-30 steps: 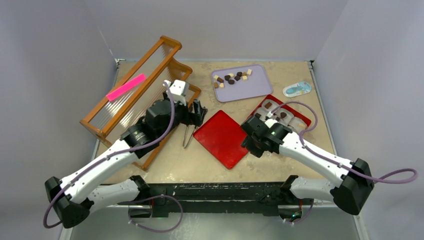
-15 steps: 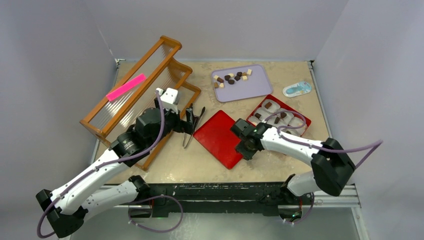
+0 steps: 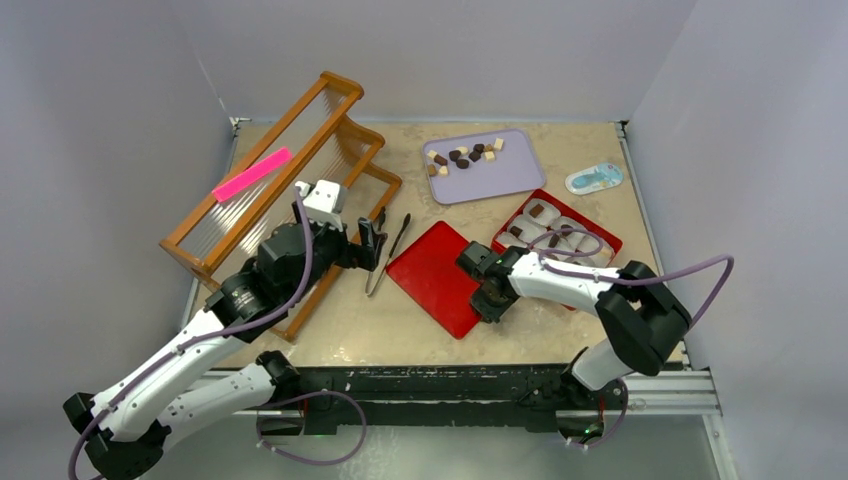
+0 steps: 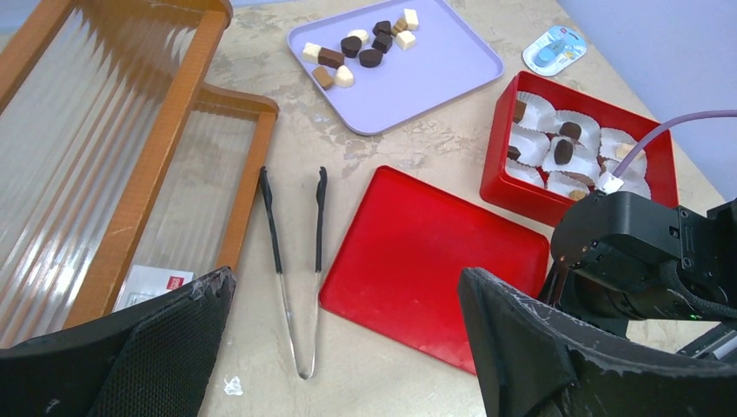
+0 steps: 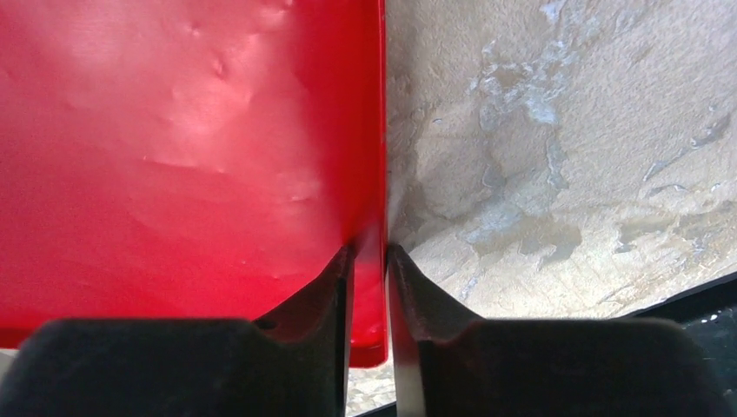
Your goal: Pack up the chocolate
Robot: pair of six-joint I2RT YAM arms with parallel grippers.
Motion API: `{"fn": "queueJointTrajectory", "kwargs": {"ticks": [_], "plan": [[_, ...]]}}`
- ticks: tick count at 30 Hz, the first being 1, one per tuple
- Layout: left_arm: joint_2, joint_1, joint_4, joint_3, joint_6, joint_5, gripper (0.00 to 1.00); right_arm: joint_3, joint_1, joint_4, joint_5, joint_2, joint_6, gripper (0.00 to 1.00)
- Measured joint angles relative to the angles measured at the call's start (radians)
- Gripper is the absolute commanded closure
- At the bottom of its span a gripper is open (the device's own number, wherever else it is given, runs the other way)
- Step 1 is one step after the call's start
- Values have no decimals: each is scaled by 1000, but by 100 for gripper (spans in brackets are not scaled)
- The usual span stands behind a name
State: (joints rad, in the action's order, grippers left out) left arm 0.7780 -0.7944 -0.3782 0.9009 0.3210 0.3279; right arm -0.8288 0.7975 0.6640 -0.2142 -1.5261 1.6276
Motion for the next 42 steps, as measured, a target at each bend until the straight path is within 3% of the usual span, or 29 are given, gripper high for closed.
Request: {"fn": "queueJointTrajectory", "kwargs": {"ticks": [5,11,18,21,24,30,34,42], "plan": [[-4,0,-7,0,0,5,5,-2,0,17,-3,-3,3,100],[-2,0,-8,0,1,9,12,-2,0,93,-57,52,-1,100],[72,0,-31,34,36,20,19,18,0,162,-122,332,-36,100],[128,0,-33,53,3,-45,23,42,0,168,-137,451,-78,100],[155,0,-21,54,-101,-192,33,48,0,178,-140,544,-104,100],[123,-2,175,-69,-475,-623,40,49,0,183,-123,673,-122,100],[116,-27,277,-176,-715,-840,37,49,0,185,-89,697,-122,100],[188,-119,264,-174,-1114,-922,35,49,0,177,-32,734,-121,100]]}}
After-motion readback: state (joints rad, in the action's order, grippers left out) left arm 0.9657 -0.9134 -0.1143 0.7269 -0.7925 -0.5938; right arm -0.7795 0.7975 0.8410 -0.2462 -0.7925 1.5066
